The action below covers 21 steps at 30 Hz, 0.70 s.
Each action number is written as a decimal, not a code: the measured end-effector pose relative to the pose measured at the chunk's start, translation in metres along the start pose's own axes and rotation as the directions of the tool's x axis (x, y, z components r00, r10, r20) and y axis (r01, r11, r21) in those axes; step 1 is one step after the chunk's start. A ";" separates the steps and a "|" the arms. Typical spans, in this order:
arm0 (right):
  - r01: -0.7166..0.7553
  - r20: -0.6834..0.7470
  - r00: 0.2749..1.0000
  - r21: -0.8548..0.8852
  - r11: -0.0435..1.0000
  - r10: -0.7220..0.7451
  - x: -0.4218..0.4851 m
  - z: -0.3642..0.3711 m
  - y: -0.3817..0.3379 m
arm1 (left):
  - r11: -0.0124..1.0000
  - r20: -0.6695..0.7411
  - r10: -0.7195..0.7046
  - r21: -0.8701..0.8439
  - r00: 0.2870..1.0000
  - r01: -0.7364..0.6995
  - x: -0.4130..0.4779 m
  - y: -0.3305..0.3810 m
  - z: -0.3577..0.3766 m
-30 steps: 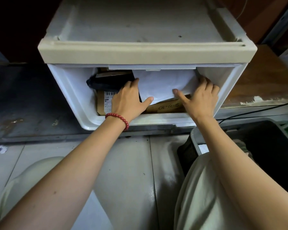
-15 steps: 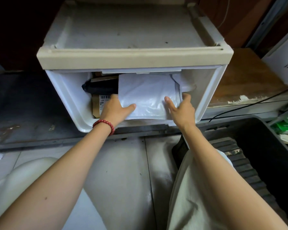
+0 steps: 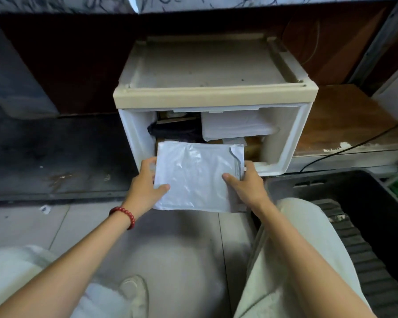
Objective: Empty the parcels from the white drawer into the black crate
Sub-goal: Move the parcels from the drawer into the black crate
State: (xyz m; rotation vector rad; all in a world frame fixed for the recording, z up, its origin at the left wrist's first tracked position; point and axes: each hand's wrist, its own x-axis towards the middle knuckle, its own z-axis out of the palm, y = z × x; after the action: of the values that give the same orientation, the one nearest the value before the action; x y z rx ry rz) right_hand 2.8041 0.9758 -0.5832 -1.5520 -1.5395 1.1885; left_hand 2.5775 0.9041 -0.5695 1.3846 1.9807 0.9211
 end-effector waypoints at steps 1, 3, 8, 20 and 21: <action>0.015 0.002 1.000 0.014 1.000 -0.015 -0.003 0.000 -0.002 | 1.000 -0.020 0.018 -0.022 1.000 -0.019 -0.007 -0.001 -0.006; 0.040 -0.014 0.999 0.029 0.999 -0.039 -0.006 -0.002 -0.004 | 0.997 -0.041 0.038 -0.067 0.998 -0.041 -0.018 -0.003 -0.015; 0.060 -0.068 0.996 -0.057 0.997 -0.064 -0.003 -0.011 0.003 | 0.998 0.013 0.003 0.066 1.000 -0.004 -0.036 -0.005 -0.025; 0.141 0.301 0.945 -0.021 0.990 -0.129 -0.012 -0.017 0.006 | 0.951 0.087 -0.024 0.309 0.996 -0.004 -0.041 -0.011 -0.037; 0.142 0.308 0.942 -0.015 0.990 -0.130 -0.013 -0.018 0.005 | 0.948 0.095 -0.018 0.319 0.995 -0.013 -0.040 -0.010 -0.037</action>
State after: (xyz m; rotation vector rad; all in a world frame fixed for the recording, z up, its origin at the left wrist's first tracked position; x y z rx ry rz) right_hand 2.8237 0.9649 -0.5793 -1.3026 -1.8455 1.3769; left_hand 2.5567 0.8552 -0.5532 1.5670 2.1226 0.5344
